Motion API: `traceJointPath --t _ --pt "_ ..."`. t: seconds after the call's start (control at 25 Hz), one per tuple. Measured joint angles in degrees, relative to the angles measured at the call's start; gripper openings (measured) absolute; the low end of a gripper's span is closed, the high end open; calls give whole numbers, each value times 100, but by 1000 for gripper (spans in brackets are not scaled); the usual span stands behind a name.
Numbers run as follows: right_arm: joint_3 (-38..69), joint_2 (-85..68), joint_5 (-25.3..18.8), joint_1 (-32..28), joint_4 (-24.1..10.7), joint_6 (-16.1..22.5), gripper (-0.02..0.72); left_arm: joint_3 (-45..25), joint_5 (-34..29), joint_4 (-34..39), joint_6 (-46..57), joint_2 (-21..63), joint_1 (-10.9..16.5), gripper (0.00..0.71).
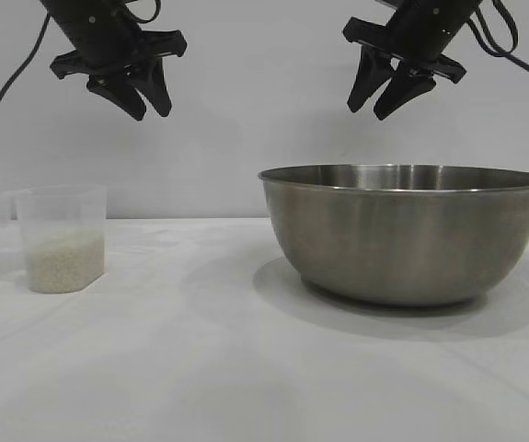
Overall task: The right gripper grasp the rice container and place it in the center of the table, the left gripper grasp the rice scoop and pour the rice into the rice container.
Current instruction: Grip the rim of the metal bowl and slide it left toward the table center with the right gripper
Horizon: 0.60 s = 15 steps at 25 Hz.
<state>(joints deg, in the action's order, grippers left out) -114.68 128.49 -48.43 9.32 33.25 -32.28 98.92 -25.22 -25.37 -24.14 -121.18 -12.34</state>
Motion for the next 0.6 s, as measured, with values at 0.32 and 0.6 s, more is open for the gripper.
traceJointPath --t 0.32,0.6 --pt "0 0 -4 0 0 0 319 0 0 45 0 0 0 239" --pt "0 -8 -180 -22 -38 0 319 0 -121 45 0 0 0 239"
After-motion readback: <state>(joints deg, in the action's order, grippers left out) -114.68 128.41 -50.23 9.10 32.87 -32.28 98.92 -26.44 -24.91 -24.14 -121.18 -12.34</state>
